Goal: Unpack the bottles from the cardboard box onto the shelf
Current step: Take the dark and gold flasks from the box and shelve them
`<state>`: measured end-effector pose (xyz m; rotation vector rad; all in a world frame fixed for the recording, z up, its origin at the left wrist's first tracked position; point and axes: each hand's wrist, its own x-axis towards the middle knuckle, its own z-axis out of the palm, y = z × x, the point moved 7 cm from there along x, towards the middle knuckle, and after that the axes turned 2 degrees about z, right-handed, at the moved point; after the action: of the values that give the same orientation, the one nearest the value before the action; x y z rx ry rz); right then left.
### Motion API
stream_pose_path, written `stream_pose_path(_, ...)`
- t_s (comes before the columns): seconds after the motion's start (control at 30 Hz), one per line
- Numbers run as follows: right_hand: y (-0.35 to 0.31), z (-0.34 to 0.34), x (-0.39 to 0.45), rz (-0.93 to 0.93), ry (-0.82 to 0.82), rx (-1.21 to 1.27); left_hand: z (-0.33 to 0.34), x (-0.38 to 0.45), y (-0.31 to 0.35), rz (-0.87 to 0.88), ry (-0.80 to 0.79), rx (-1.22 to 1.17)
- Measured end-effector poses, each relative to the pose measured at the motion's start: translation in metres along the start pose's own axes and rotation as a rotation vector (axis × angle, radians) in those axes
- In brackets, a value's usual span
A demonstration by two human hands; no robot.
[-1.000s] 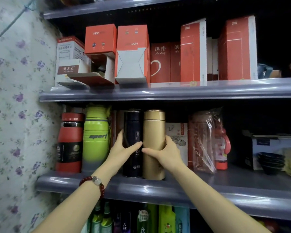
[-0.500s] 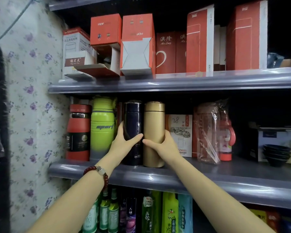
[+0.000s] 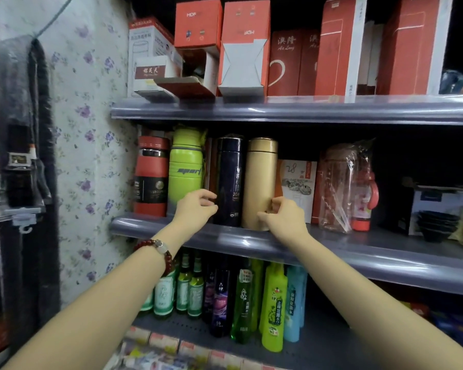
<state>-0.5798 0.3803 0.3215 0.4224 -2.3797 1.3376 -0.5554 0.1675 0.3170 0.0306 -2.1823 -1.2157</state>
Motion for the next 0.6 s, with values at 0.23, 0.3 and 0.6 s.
stream_pose_path(0.23,-0.038,0.026,-0.03,-0.216,0.011,-0.025,-0.032,-0.036,-0.007,0.054,0.037,0.245)
stream_pose_path(0.3,-0.047,0.048,-0.038,-0.264,-0.065,-0.007,-0.045,-0.053,-0.017,0.035,0.065,0.311)
stream_pose_path(0.6,-0.057,0.196,-0.13,-0.41,-0.637,-0.062,-0.129,-0.175,-0.081,-0.259,0.128,0.621)
